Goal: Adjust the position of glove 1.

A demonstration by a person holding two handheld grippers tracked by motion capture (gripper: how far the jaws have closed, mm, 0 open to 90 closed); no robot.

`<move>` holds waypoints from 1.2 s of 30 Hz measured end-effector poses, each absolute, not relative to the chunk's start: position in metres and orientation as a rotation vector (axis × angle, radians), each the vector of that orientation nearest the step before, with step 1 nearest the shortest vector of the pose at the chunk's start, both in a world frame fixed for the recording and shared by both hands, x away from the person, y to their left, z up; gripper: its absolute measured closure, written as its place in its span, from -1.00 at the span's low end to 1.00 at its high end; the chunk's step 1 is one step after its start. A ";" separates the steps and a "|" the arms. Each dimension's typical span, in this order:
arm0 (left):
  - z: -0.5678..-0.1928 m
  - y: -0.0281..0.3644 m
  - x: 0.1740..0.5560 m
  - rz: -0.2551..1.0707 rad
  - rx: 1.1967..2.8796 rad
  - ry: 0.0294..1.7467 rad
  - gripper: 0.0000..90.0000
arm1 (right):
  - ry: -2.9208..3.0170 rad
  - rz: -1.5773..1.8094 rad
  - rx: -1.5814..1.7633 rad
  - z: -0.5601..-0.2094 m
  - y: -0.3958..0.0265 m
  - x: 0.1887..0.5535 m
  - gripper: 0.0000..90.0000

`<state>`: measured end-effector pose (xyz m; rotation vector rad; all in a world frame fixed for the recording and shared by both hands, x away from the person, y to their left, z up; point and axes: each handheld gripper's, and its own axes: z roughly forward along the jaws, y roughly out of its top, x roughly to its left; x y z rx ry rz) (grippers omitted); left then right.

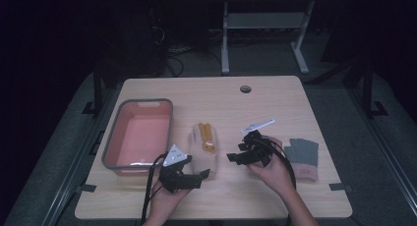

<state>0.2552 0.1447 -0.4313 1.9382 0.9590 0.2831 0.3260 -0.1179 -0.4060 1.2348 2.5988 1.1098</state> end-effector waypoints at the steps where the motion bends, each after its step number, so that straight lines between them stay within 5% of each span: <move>1: -0.431 0.145 0.255 0.283 1.938 0.959 -0.61 | 2.599 1.110 1.235 -0.406 -0.118 0.326 -0.18; 22: -0.437 0.153 0.253 0.261 1.955 0.956 -0.61 | 2.768 0.812 0.941 -0.424 -0.002 0.387 -0.15; 36: -0.437 0.150 0.253 0.256 1.957 0.948 -0.61 | 2.761 0.693 0.923 -0.428 -0.004 0.379 -0.04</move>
